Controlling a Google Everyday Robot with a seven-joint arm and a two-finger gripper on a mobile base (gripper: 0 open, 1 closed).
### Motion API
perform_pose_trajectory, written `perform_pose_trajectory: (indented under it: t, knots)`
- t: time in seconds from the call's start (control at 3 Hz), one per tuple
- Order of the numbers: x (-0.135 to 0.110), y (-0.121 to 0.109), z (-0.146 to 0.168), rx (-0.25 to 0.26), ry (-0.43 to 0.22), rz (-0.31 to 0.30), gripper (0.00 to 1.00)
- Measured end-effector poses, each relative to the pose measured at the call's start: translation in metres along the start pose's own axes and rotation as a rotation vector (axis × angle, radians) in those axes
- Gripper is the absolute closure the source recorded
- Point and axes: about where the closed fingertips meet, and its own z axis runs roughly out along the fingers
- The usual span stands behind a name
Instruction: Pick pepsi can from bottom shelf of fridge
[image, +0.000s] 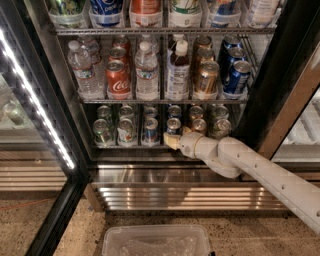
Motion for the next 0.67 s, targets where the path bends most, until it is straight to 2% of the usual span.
perform_pose_trajectory:
  t: [0.33, 0.67]
  knots:
    - [-0.0186, -0.0069, -0.0034, 0.001, -0.052, 0.002, 1.0]
    - [-0.0214, -0.009, -0.0041, 0.001, -0.06, 0.004, 1.0]
